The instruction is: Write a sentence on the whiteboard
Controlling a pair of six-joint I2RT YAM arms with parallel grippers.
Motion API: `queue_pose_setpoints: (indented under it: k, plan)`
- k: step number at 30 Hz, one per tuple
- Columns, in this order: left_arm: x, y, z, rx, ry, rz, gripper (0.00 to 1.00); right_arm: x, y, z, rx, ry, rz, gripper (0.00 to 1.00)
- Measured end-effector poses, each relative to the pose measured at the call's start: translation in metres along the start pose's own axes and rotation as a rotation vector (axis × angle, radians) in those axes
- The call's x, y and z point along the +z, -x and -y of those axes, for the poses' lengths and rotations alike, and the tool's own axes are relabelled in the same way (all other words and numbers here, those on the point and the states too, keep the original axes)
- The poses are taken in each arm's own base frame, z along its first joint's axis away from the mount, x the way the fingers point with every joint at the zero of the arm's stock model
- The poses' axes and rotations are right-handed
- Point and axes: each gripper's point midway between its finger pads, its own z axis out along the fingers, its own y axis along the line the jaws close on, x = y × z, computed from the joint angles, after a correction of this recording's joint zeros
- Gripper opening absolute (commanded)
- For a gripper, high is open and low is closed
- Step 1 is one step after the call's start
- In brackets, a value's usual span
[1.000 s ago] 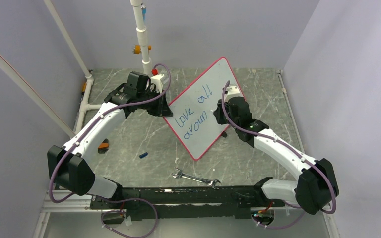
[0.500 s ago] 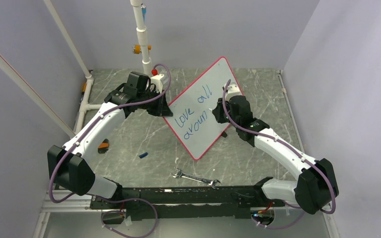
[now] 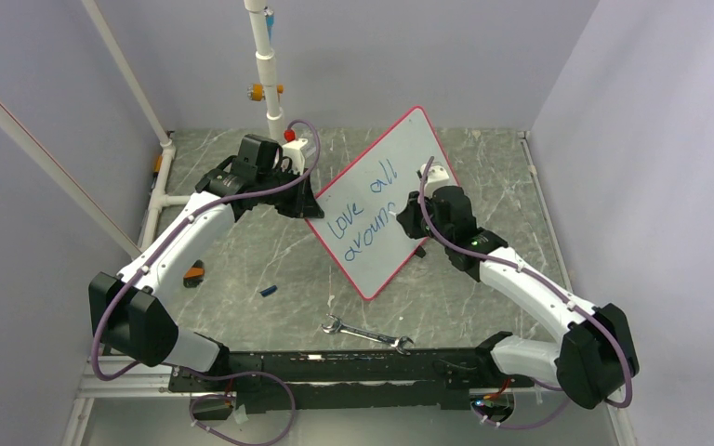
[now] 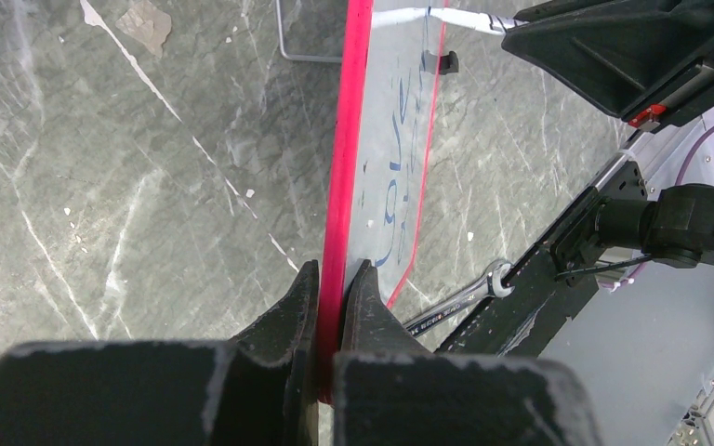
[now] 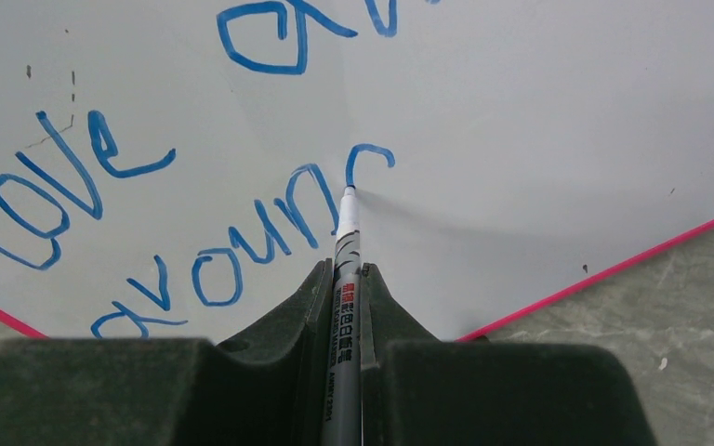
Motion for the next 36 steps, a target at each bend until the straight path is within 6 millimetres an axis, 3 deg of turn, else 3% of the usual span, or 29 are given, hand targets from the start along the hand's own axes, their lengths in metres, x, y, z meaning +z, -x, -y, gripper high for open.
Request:
queue_pose_setpoints:
  k: [16,30,36]
  plan:
    - [0.0,0.0,0.0,0.0,0.002,0.001,0.0,0.001,-0.004,0.011,0.001,-0.062,-0.018,0.0]
    - [0.0,0.0,0.0,0.001,0.002,0.001,0.0,0.015,0.044,0.003,-0.004,-0.07,0.048,0.0]
    - [0.0,0.0,0.0,-0.003,0.003,0.0,0.0,0.018,0.046,0.002,-0.004,-0.069,0.05,0.0]
